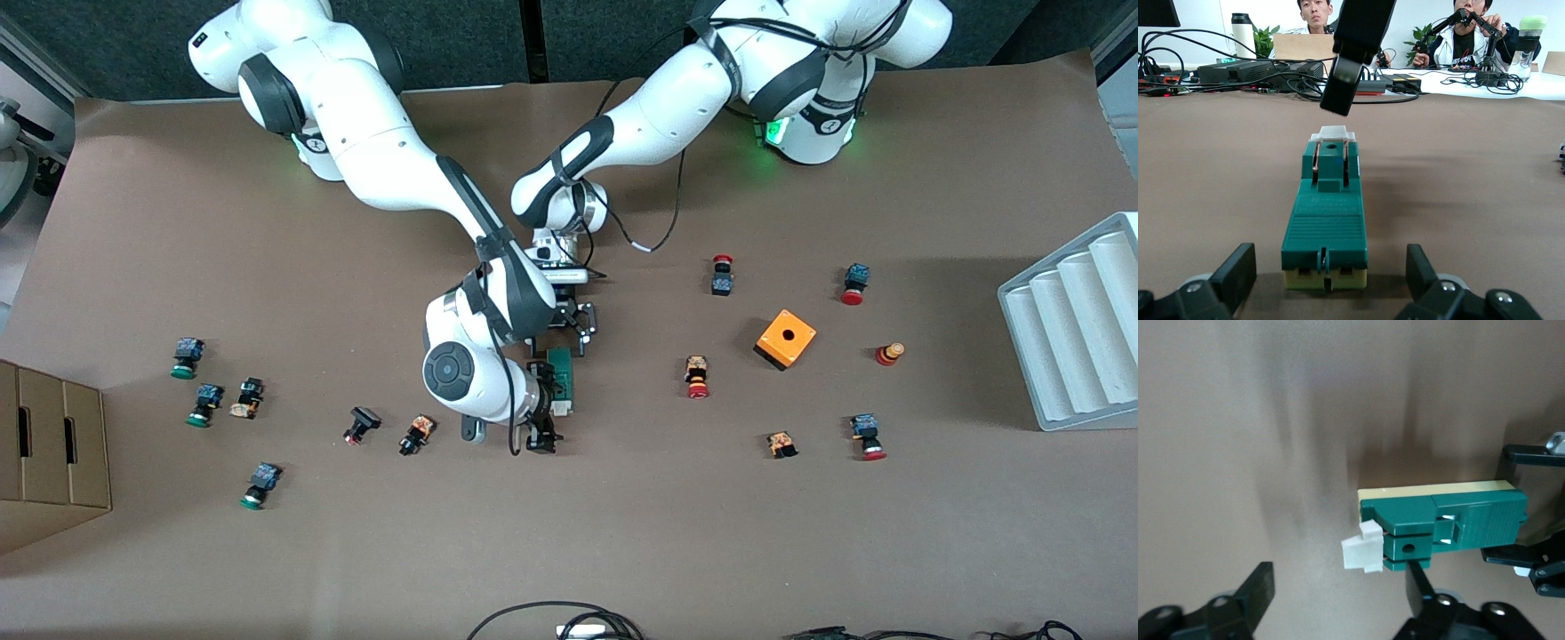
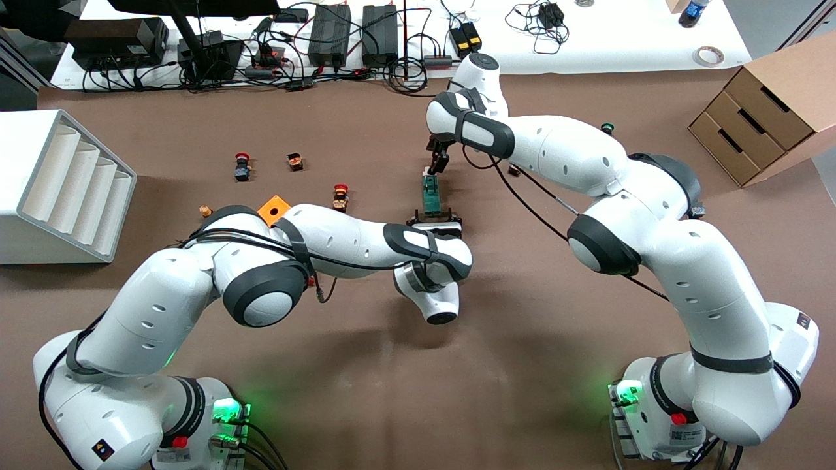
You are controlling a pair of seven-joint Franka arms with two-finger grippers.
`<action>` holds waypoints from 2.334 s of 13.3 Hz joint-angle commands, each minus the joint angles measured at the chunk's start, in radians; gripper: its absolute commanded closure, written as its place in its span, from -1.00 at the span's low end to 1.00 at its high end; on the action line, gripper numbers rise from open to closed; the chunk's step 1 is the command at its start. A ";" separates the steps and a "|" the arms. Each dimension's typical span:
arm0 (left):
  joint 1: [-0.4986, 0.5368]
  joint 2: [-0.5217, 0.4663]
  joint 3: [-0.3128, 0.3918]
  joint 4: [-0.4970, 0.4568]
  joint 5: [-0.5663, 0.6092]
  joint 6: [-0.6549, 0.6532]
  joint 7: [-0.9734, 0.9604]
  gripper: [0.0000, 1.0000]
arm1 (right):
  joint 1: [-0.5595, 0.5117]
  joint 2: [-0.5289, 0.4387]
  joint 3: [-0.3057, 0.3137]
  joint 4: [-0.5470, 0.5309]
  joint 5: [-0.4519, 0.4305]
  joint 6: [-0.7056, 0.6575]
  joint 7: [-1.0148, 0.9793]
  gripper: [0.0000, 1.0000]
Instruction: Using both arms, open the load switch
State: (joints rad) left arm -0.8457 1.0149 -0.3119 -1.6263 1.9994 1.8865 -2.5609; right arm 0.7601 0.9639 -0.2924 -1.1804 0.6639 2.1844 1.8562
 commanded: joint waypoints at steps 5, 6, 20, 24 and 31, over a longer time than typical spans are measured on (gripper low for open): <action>-0.013 0.025 0.011 0.025 0.009 -0.004 -0.019 -0.96 | -0.005 0.047 -0.001 0.054 0.034 -0.043 0.027 -0.61; -0.013 0.025 0.011 0.025 0.009 -0.004 -0.019 -0.96 | -0.004 0.047 0.001 0.054 0.034 -0.044 0.031 -0.50; -0.013 0.025 0.013 0.023 0.009 -0.004 -0.018 -0.96 | 0.005 0.046 0.007 0.042 0.054 -0.052 0.052 0.01; -0.013 0.025 0.013 0.023 0.009 -0.004 -0.018 -0.96 | 0.005 0.039 0.007 0.042 0.054 -0.081 0.052 0.18; -0.013 0.025 0.013 0.023 0.009 -0.004 -0.018 -0.96 | 0.004 0.018 0.006 0.033 0.046 -0.112 0.051 0.26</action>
State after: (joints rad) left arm -0.8460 1.0150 -0.3115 -1.6263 1.9994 1.8865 -2.5611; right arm 0.7631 0.9835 -0.2828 -1.1557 0.6817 2.1154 1.9017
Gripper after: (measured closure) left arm 0.018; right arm 0.626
